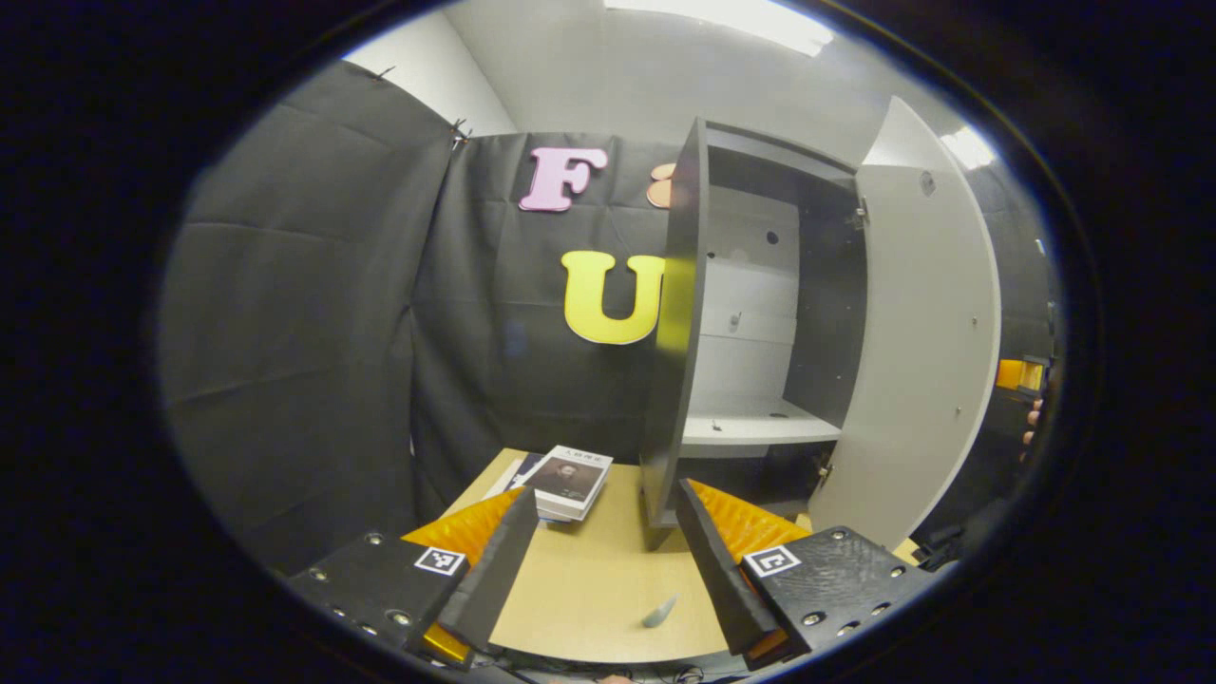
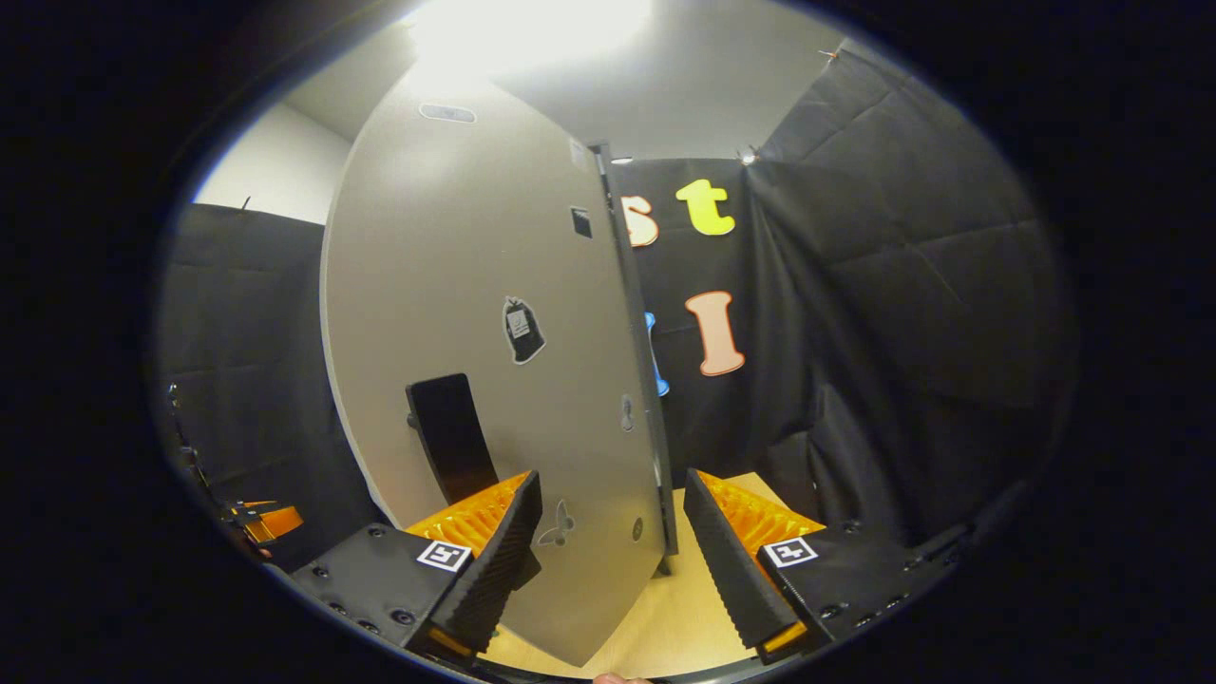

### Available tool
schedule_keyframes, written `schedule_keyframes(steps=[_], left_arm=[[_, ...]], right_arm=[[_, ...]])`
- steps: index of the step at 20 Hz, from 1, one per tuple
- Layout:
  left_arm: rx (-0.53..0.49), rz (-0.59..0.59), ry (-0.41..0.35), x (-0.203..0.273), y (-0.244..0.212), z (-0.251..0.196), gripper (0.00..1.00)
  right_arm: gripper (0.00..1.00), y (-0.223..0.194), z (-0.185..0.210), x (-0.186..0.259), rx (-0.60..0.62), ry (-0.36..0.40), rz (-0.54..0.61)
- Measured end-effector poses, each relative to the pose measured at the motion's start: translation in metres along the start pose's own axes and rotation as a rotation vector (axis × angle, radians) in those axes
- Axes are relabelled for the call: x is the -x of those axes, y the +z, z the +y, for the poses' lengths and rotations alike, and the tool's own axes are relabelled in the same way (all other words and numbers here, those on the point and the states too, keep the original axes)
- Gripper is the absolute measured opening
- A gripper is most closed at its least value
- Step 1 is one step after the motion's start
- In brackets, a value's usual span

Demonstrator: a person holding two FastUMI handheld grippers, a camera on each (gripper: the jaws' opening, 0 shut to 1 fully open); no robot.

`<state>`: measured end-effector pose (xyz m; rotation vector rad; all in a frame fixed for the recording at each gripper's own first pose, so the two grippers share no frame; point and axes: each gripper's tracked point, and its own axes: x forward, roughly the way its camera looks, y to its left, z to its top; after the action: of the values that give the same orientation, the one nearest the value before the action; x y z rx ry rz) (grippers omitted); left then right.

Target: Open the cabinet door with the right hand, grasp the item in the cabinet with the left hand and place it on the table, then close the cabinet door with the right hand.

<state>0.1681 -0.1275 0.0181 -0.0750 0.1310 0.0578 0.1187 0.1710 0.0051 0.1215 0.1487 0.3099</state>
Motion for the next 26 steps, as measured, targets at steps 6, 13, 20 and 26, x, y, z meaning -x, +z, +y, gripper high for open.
schedule_keyframes(steps=[6, 13, 20, 26], left_arm=[[-0.002, -0.014, 0.052, 0.007, 0.013, 0.027, 0.89], [0.019, -0.007, 0.078, 0.01, 0.021, 0.037, 0.89], [0.023, -0.004, 0.057, 0.005, 0.028, 0.009, 0.89], [0.005, -0.044, 0.049, -0.005, 0.045, -0.039, 0.89]], right_arm=[[0.96, -0.009, 0.049, -0.034, -0.003, 0.078, 0.021], [0.96, -0.02, 0.107, -0.056, -0.003, 0.166, 0.072], [0.98, -0.02, 0.03, -0.033, 0.152, -0.005, 0.035], [0.97, -0.013, -0.047, -0.026, 0.05, -0.095, 0.045]])
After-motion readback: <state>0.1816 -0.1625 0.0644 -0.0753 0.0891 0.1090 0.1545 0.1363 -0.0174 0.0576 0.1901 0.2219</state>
